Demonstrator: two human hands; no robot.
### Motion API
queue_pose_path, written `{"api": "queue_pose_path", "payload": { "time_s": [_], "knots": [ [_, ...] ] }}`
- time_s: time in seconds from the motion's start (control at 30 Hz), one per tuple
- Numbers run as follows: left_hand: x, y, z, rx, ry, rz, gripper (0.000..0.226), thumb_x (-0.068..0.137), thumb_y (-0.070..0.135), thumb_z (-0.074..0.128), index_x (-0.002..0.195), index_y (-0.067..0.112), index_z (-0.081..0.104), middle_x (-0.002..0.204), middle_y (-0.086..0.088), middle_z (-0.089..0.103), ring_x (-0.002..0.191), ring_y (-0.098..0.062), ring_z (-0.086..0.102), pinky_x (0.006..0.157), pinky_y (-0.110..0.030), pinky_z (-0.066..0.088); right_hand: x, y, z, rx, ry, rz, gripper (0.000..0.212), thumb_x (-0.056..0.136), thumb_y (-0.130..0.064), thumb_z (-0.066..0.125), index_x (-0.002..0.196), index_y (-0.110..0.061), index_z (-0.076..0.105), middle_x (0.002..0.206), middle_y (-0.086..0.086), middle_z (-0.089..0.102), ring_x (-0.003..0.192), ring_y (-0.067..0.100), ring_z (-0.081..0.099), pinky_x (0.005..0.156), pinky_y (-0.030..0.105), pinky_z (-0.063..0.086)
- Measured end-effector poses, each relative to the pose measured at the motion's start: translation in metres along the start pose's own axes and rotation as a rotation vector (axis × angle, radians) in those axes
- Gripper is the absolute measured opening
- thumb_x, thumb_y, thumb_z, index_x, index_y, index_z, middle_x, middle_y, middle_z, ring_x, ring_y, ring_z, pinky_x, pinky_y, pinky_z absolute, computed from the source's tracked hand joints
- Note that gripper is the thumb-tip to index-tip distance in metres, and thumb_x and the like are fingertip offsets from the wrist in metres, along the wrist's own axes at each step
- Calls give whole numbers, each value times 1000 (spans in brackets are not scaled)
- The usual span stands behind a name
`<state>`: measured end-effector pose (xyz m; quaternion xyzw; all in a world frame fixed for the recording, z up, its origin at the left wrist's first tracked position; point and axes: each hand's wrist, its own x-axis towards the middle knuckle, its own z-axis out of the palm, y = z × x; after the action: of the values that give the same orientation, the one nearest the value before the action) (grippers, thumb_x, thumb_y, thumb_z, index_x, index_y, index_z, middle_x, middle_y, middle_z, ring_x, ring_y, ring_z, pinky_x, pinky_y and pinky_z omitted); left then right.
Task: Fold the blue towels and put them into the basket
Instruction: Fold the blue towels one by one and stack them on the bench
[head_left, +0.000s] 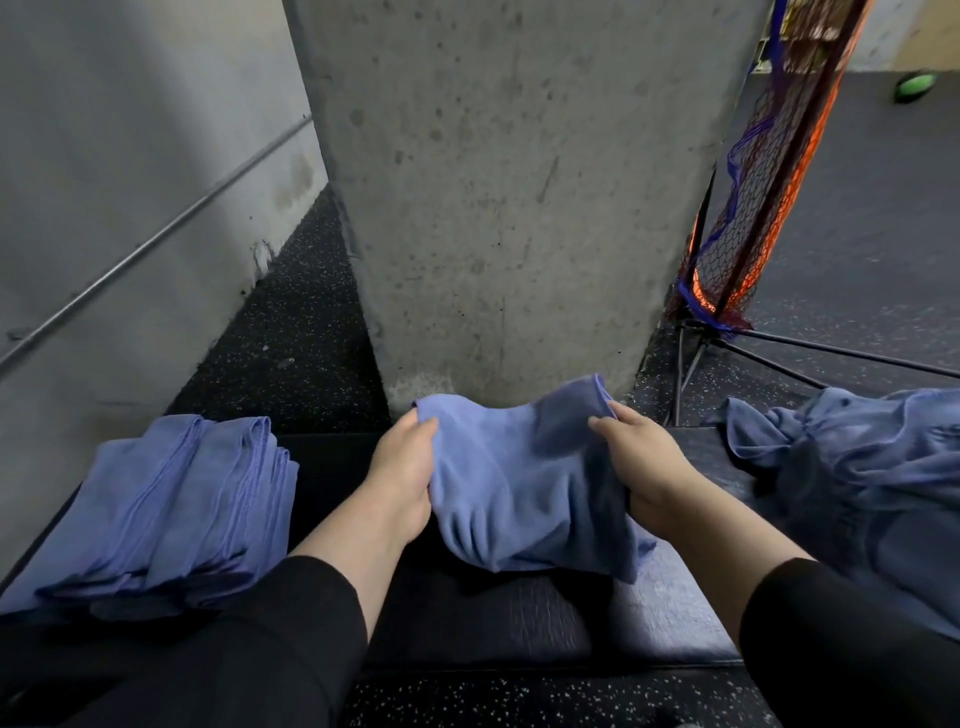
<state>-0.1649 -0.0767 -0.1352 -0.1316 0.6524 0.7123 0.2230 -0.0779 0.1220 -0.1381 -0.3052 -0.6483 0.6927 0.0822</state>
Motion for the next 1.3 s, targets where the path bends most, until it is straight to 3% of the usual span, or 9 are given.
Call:
{"api": "queue_pose_path", "payload": {
  "time_s": [0.1,0.23,0.4,0.53,0.73,0.83,1.0,1.17,1.3],
  "knots": [
    [2,-5,-4,116,18,-158,27,98,22,63,111,0,70,98,-18,76,89,-33,74,86,-47,60,3,5,-4,-80,7,92,14,92,-11,64,96,0,72,98,23,74,98,36,71,93,53,55],
    [-5,-11,-3,205,-29,-177,20,100,13,54,111,4,68,99,-19,75,85,-33,73,67,-40,60,1,11,-11,-290,-66,145,17,93,-11,62,90,3,71,93,28,72,80,28,65,72,42,51],
    [3,9,-11,-158,-134,-46,42,103,41,50,122,8,67,113,-15,74,106,-30,71,95,-44,55,-2,-25,-20,295,31,42,20,99,-23,61,90,-6,66,76,11,64,70,19,61,64,29,50],
    [-16,-2,-13,179,-221,12,27,104,24,50,117,8,69,105,-14,76,96,-27,73,80,-38,58,-22,-18,-25,-251,-225,121,25,98,-21,62,102,3,70,90,19,67,80,27,61,71,40,49],
    [-15,11,-27,-66,-145,20,33,99,34,61,118,8,70,112,-15,74,107,-30,70,98,-46,54,-17,-36,-40,195,124,16,17,98,-18,60,100,-4,71,84,12,73,81,27,68,75,35,54],
    [-31,0,-28,284,-235,-56,23,103,25,56,118,14,69,108,-10,76,102,-28,72,89,-43,57,-33,-24,-40,-19,-140,98,21,99,-8,57,110,5,68,89,21,71,71,28,68,61,34,56],
    [-29,10,-26,-7,-30,7,21,106,21,49,107,13,69,97,-9,76,87,-21,71,71,-30,56,-22,-27,-44,106,68,17,17,96,-3,52,97,-4,68,71,14,61,57,22,56,55,28,46],
    [-33,9,-34,77,-35,-35,22,106,17,48,109,13,69,102,-11,75,92,-23,71,73,-33,54,-38,-11,-46,-161,-193,158,27,91,5,45,87,-7,68,70,11,56,63,23,54,73,43,56],
    [-33,15,-35,19,6,19,18,104,19,53,101,12,70,96,-11,75,76,-19,70,65,-29,52,-22,-17,-50,75,70,111,26,85,4,40,87,-3,65,69,12,48,57,23,48,53,28,41]
  ]
}}
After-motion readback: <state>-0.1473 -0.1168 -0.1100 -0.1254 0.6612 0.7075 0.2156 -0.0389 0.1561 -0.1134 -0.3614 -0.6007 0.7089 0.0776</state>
